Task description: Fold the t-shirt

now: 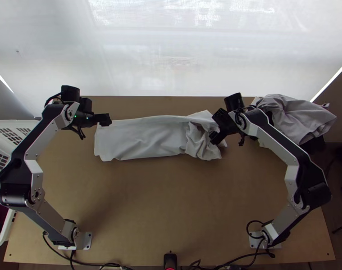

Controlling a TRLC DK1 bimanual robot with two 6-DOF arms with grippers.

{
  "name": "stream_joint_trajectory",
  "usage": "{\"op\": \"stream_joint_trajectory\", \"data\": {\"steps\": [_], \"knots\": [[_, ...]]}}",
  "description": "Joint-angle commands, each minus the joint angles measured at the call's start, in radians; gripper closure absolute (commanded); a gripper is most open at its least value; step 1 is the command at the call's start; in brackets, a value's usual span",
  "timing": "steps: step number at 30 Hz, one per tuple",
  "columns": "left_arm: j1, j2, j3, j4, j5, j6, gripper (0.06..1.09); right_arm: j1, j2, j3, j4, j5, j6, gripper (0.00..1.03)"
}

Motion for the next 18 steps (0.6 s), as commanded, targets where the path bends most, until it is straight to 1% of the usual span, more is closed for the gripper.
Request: {"op": "stream_joint_trajectory", "data": {"steps": [1, 5, 12, 14, 18], "knots": [[-0.049, -0.097, -0.154, -0.017, 0.023, 0.031, 0.12, 0.039, -0.123, -0.074, -0.006, 0.0, 0.04, 0.04], [-0.095, -0.063, -0.177, 0.0, 0.015, 0.033, 0.12, 0.082, -0.152, -0.128, -0.006, 0.0, 0.044, 0.05], [-0.156, 0.035, -0.147, 0.025, -0.026, 0.047, 0.12, 0.169, -0.152, -0.147, -0.002, 0.0, 0.092, 0.05], [-0.161, 0.062, -0.146, 0.032, -0.036, 0.053, 0.12, 0.189, -0.135, -0.141, 0.011, 0.0, 0.092, 0.05], [-0.158, 0.105, -0.149, 0.041, -0.046, 0.056, 0.12, 0.183, -0.062, -0.129, 0.043, 0.001, 0.092, 0.05]]}}
